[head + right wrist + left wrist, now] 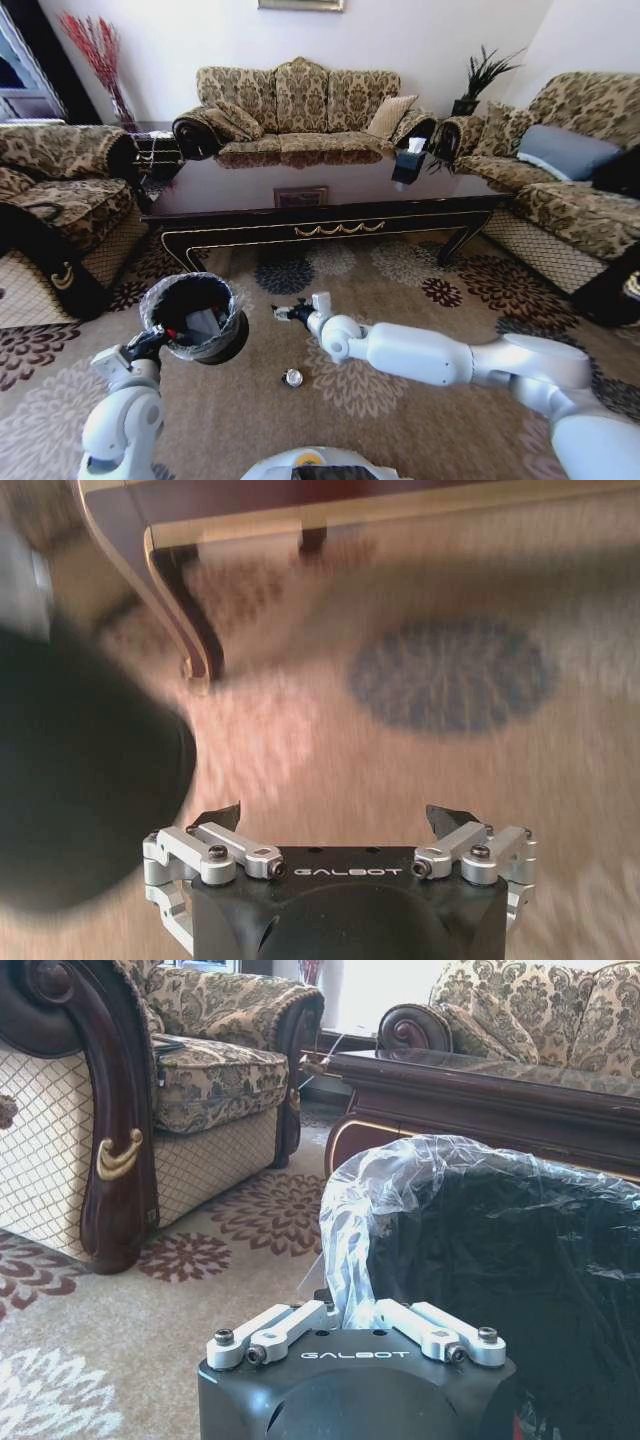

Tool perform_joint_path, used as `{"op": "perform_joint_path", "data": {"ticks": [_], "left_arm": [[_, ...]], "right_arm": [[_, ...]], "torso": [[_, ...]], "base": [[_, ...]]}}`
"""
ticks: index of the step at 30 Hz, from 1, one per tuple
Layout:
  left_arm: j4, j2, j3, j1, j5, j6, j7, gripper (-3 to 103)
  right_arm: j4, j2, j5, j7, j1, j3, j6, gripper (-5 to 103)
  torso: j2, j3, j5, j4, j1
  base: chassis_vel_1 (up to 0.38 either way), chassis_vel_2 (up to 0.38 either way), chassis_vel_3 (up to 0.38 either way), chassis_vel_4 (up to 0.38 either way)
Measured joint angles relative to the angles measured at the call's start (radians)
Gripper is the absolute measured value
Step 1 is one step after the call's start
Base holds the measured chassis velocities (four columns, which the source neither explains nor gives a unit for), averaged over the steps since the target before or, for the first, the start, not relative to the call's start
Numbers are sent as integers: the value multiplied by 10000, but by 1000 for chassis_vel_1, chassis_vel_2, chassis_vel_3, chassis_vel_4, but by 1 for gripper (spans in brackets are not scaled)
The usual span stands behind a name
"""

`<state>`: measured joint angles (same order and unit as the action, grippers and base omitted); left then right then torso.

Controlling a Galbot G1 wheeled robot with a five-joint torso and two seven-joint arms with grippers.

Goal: Move to the front of the table and pick up the trash from the floor, then place it into the trash bin.

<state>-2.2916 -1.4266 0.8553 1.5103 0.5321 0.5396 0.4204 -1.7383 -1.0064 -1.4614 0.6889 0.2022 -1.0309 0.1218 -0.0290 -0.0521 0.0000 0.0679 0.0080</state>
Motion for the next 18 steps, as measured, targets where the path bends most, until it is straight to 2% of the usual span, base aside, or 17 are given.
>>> {"op": "perform_joint_path", "data": {"ticks": [6, 8, 10, 14, 18], "left_arm": [[-38, -59, 4, 36, -16, 5, 7, 3], [-85, -72, 67, 81, -16, 5, 7, 3], [-98, -72, 96, 97, -13, 5, 7, 3], [-176, -52, 226, 141, 64, -3, 12, 3], [-185, -94, 241, 133, 99, -27, 12, 3]], "right_arm": [[-11, -66, 603, -68, 513, -809, 280, 100], [272, -227, 1106, -596, 782, -1277, 215, 100], [382, -285, 1235, -736, 831, -1409, 148, 100], [1156, -693, 1845, -1681, 763, -2241, -318, 100], [1600, -917, 1974, -2057, 588, -2534, -389, 100]], "torso": [[0, 1, -1, 1, 0], [0, 1, 0, 1, 0], [0, 0, 0, 1, 0], [0, 1, 0, -1, 0], [0, 0, 0, 0, 0]], "base": [[0, 0, 0, 0], [0, 0, 0, 0], [0, 0, 0, 0], [0, 0, 0, 0], [0, 0, 0, 0]]}}
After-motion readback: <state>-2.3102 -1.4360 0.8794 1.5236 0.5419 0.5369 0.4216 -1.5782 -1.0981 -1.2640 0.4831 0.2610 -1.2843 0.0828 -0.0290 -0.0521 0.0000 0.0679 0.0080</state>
